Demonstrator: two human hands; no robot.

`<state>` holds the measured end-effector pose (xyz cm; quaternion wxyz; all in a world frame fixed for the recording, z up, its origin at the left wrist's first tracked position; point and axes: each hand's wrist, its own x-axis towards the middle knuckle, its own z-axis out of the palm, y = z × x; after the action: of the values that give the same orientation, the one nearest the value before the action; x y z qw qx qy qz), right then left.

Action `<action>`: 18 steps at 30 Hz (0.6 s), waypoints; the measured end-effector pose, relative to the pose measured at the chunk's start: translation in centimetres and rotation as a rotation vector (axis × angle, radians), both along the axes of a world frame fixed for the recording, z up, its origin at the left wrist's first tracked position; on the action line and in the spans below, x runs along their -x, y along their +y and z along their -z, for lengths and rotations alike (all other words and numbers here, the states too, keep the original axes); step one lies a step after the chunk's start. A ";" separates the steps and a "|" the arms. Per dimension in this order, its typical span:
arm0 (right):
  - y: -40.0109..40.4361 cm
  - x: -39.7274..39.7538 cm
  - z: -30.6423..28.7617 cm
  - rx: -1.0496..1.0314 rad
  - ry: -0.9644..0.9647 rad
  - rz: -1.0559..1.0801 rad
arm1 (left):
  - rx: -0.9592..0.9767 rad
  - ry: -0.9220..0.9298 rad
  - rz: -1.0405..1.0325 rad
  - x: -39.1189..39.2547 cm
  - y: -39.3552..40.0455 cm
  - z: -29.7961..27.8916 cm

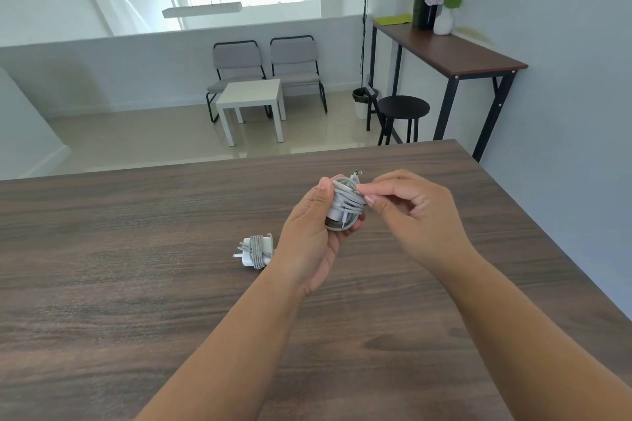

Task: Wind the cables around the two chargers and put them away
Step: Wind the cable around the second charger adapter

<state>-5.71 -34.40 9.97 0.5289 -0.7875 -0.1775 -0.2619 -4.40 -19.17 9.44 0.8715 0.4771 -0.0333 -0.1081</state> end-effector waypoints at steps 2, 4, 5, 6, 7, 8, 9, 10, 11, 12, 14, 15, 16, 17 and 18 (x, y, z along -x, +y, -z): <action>0.2 0.0 -0.3 0.047 -0.048 0.033 | 0.015 -0.005 -0.008 -0.1 -0.1 -0.3; 0.7 0.2 -0.1 0.099 -0.126 0.085 | 0.041 -0.008 -0.011 -0.2 -0.3 -0.6; 0.9 0.3 0.2 0.105 -0.154 0.110 | 0.054 -0.012 -0.011 -0.2 -0.3 -0.7; 1.2 0.4 0.5 0.097 -0.168 0.132 | 0.067 -0.016 -0.008 -0.2 -0.3 -0.6; 1.4 0.6 0.8 0.087 -0.176 0.148 | 0.079 -0.019 -0.006 -0.1 -0.2 -0.6; 1.7 0.7 1.1 0.079 -0.179 0.158 | 0.087 -0.023 -0.006 -0.1 -0.2 -0.6; 1.9 0.8 1.3 0.075 -0.177 0.162 | 0.091 -0.029 -0.006 0.0 -0.2 -0.6; 2.1 0.9 1.3 0.077 -0.166 0.161 | 0.093 -0.036 -0.006 0.1 -0.2 -0.6; 2.3 1.0 1.4 0.082 -0.142 0.154 | 0.096 -0.044 -0.006 0.2 -0.2 -0.5; 2.4 1.2 1.3 0.090 -0.109 0.143 | 0.104 -0.048 -0.007 0.3 -0.1 -0.4; 2.4 1.3 1.1 0.100 -0.052 0.109 | 0.128 -0.041 -0.006 0.4 0.0 -0.2; 2.4 1.3 1.1 0.085 -0.021 0.082 | 0.148 -0.027 -0.007 0.5 0.2 0.1; 2.4 1.3 1.1 0.038 0.020 0.042 | 0.177 -0.004 -0.006 0.5 0.4 0.3; 2.5 1.2 1.2 -0.041 0.076 -0.001 | 0.212 0.021 -0.007 0.5 0.7 0.7; 2.7 1.0 1.3 -0.142 0.142 -0.036 | 0.245 0.043 -0.015 0.5 0.9 1.0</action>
<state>-6.70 -31.70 8.66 0.5994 -0.7613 -0.1343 -0.2077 -4.85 -18.22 8.39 0.9246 0.3648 -0.0243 -0.1070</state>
